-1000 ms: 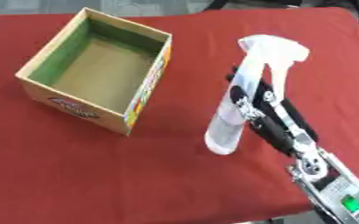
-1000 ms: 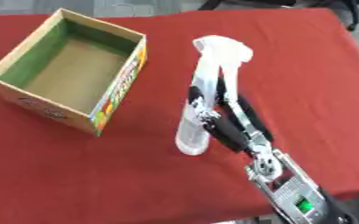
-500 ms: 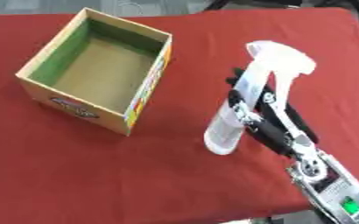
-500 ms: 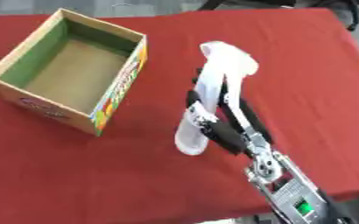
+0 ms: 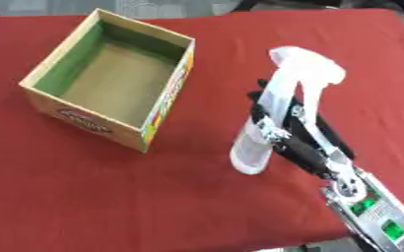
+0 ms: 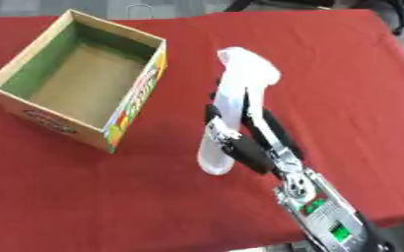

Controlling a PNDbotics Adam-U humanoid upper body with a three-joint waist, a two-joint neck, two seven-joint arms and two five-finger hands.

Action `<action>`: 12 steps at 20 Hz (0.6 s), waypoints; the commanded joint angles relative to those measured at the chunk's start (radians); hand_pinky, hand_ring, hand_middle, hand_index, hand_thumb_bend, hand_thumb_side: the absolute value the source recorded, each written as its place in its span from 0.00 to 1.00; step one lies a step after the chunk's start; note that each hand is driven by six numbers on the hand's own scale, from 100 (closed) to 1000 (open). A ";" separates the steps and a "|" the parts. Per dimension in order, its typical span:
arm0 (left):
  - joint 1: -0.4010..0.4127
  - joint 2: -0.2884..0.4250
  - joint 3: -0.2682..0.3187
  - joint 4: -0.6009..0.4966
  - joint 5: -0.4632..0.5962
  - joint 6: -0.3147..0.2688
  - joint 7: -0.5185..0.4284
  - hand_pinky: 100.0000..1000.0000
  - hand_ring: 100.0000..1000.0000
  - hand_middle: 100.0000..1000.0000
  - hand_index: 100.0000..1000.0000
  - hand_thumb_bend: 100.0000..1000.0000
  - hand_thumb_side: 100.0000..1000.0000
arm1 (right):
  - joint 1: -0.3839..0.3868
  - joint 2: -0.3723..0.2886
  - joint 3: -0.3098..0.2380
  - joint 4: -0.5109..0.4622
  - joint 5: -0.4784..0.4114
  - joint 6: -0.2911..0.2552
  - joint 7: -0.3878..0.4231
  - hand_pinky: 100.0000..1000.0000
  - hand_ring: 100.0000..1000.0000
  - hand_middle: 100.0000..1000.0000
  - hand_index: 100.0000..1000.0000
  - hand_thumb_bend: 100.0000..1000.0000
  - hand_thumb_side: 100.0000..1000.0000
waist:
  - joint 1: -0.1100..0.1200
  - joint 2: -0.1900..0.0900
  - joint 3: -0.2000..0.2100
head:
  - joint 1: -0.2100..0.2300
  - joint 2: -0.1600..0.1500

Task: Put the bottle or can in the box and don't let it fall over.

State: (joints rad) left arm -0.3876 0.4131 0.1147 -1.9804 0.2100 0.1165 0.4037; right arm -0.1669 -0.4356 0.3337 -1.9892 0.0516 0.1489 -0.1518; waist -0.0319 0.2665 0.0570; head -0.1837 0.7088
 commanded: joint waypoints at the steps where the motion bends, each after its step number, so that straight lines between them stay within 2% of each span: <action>1: -0.013 0.012 0.003 -0.020 0.004 0.000 -0.002 0.43 1.00 1.00 0.68 0.23 0.93 | -0.010 -0.012 -0.002 -0.011 -0.013 0.004 0.002 0.82 0.90 0.80 0.97 0.00 0.67 | 0.004 -0.011 0.002 | -0.002 -0.016; 12: -0.016 0.011 0.005 -0.020 0.004 -0.001 0.000 0.43 1.00 1.00 0.68 0.23 0.93 | -0.009 -0.008 -0.001 -0.011 -0.028 0.039 -0.004 0.82 0.88 0.76 0.94 0.00 0.59 | 0.008 -0.007 0.002 | -0.003 -0.021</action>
State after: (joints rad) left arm -0.3889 0.4127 0.1147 -1.9804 0.2100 0.1167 0.4036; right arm -0.1672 -0.4356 0.3338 -1.9892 0.0302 0.1819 -0.1548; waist -0.0270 0.2707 0.0575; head -0.1854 0.7005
